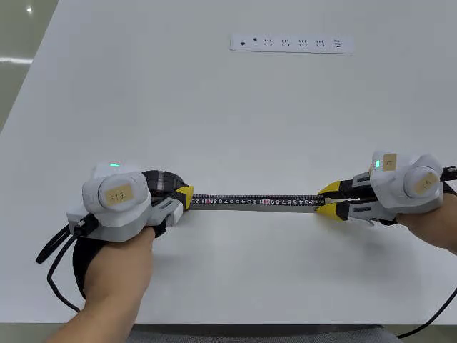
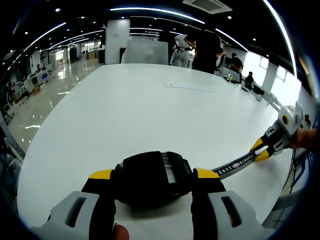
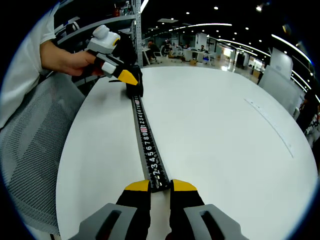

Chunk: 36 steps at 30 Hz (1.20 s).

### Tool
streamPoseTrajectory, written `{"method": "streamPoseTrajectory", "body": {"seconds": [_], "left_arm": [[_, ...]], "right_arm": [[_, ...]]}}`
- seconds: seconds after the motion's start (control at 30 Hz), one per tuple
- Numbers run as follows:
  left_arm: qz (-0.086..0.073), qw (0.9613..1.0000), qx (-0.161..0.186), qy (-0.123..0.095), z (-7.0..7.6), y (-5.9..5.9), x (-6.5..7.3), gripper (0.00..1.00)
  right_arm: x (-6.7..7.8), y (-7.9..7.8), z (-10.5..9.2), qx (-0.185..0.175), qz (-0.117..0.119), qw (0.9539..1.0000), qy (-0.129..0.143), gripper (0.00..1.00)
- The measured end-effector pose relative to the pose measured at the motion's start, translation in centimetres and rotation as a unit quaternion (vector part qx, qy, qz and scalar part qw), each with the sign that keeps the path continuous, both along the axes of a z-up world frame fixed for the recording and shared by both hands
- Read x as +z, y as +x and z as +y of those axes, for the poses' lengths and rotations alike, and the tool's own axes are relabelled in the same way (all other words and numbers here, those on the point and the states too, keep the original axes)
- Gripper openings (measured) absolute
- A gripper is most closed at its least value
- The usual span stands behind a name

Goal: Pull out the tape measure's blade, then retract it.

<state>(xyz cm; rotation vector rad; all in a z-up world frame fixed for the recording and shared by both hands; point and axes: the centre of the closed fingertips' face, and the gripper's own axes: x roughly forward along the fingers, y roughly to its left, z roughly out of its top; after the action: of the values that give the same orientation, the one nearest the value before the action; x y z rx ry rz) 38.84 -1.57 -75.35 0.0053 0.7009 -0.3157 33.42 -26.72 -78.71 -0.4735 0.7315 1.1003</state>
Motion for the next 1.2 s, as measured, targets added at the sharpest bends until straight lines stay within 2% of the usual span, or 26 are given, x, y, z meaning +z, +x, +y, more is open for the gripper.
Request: {"method": "streamPoseTrajectory", "body": {"seconds": [0.5,0.9,1.03,1.2], "left_arm": [[0.001,1.0,-0.002,-0.005,0.0,0.0,0.0,0.56],[0.004,0.9999,-0.002,-0.01,-0.1,0.1,0.0,0.56],[0.004,0.9999,-0.002,-0.011,0.0,0.1,0.0,0.56],[0.004,0.9999,-0.001,-0.014,0.0,0.1,0.0,0.56]], "right_arm": [[0.4,0.4,3.4,0.008,0.004,0.9996,0.026,0.1],[0.1,0.9,4.9,0.016,0.009,0.9992,0.036,0.1],[0.3,1.1,5.4,0.011,0.016,0.9986,0.05,0.1],[0.3,1.2,6.8,0.02,0.015,0.9982,0.054,0.1]]}}
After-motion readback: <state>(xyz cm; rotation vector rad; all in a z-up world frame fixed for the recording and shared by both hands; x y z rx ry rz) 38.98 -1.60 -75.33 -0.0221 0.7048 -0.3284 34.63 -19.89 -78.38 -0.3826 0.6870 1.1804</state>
